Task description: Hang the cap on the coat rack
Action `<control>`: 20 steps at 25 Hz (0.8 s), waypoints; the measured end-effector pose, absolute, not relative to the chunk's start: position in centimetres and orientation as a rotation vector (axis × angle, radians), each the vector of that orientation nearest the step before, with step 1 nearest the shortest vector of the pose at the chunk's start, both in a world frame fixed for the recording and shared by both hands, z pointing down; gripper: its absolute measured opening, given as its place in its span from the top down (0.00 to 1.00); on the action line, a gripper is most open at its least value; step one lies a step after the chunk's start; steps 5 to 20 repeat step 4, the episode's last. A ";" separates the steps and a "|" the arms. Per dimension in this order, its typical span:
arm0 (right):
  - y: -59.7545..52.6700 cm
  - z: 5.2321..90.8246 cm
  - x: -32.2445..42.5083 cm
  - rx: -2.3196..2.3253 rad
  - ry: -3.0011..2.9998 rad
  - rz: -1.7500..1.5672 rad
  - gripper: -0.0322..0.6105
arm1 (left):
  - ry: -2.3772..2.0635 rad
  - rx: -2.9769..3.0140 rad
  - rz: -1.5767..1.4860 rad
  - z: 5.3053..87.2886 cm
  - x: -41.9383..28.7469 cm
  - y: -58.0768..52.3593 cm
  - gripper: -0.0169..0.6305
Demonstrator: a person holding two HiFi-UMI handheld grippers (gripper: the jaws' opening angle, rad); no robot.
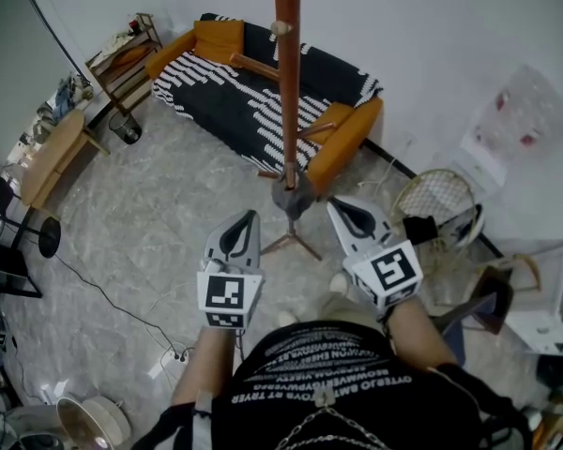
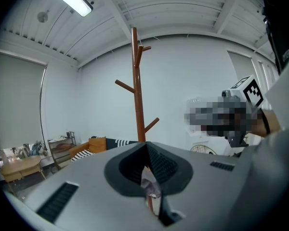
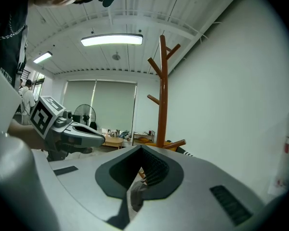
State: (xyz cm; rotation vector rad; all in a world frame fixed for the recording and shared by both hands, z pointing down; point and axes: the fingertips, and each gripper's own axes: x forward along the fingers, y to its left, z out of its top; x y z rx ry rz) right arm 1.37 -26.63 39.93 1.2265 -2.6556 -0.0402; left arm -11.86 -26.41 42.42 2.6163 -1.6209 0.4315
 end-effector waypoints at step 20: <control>-27.0 40.7 1.6 1.211 -2.662 -0.020 0.95 | -1.607 2.610 0.449 43.5 -11.0 -26.8 0.97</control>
